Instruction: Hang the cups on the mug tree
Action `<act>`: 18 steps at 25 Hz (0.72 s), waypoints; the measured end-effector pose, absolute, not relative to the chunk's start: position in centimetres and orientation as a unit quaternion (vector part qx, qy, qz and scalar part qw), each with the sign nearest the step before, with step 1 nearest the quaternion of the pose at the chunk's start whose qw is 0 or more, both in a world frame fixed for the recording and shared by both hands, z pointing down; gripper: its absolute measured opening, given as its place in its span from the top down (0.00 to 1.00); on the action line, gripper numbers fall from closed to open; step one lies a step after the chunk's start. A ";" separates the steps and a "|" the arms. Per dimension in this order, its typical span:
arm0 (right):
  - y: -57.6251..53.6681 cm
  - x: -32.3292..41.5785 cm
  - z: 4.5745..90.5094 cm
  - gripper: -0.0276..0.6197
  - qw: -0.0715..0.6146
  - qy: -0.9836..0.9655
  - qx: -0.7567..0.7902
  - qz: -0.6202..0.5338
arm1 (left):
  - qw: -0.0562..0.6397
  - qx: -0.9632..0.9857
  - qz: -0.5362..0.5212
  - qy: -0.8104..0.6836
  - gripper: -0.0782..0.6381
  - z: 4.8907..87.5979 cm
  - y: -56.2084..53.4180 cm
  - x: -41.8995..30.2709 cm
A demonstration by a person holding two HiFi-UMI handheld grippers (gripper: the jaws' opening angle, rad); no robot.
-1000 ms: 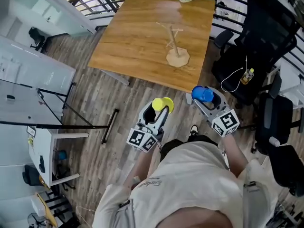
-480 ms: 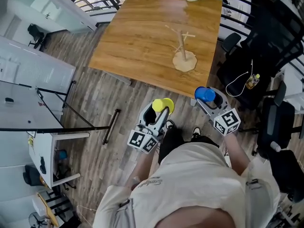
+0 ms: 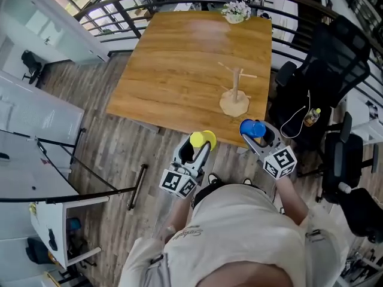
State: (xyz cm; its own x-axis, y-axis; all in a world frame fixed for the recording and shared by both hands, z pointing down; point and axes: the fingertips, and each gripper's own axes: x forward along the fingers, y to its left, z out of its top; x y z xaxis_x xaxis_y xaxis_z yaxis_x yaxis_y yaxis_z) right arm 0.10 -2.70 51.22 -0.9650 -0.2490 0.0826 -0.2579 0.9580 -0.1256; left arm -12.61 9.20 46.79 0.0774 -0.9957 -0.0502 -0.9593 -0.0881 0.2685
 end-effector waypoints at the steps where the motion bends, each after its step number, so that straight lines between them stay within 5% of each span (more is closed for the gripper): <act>1: -2.6 -0.7 50.9 0.54 0.032 -0.989 0.131 0.062 | 0.080 0.734 -0.109 -0.666 0.54 46.7 9.0 -13.4; 18: -3.8 -3.7 52.1 0.54 0.055 -0.966 0.242 0.068 | 0.137 0.786 -0.119 -0.591 0.54 49.4 3.9 -20.1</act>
State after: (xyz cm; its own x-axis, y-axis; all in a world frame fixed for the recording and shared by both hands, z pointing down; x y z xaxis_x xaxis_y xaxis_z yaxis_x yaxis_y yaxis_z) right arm -3.67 -3.77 52.11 -0.8771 -0.4595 0.1398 -0.4745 0.8741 -0.1040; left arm -20.11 3.86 49.40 0.2742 -0.9613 -0.0258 -0.8962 -0.2651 0.3557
